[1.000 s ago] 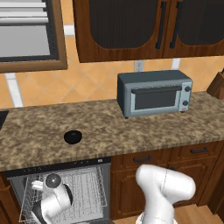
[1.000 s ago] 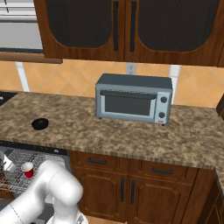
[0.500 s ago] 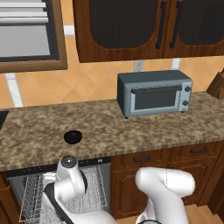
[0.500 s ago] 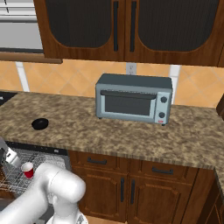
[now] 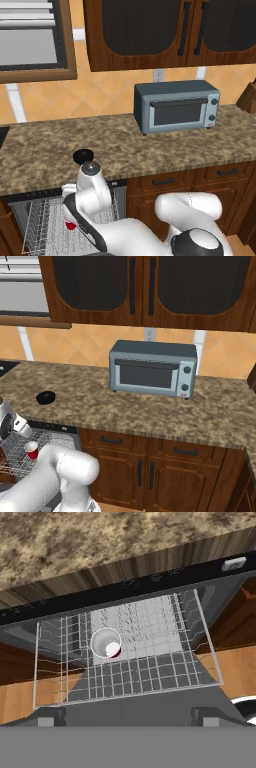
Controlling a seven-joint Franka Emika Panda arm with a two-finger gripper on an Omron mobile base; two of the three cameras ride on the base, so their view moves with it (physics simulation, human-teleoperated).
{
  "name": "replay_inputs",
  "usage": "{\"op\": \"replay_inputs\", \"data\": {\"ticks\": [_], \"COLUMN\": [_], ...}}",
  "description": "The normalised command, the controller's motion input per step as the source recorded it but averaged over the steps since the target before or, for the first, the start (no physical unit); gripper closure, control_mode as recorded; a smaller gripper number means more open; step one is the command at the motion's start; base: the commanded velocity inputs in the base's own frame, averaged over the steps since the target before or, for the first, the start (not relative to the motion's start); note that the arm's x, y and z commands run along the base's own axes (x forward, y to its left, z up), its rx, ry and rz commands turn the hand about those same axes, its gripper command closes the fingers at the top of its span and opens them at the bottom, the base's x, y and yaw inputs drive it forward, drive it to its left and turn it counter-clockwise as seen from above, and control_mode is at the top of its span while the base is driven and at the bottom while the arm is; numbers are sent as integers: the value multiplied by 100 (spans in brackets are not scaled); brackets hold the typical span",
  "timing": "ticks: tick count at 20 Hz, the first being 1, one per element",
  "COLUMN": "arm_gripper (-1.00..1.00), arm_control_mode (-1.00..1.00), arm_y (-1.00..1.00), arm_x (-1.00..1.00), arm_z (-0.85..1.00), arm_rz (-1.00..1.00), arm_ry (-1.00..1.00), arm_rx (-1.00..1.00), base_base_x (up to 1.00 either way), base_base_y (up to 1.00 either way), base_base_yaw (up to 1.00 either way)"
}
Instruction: Pick up the cup and bowl from the counter, place them in the dishwasher, and close the dishwasher door.
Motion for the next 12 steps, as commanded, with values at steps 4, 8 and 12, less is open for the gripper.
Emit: {"op": "replay_inputs", "data": {"ticks": [4, 8, 12], "arm_gripper": [-100, -100, -100], "arm_control_mode": [-100, -100, -100], "arm_y": [-64, -45, -36], "arm_x": [34, 43, 50], "arm_z": [45, 62, 61], "arm_rz": [7, 5, 3], "arm_ry": [-4, -1, 3], "arm_rx": [6, 2, 0], "base_base_x": [0, 0, 0], "base_base_y": [0, 0, 0], "base_base_yaw": [0, 0, 0]}}
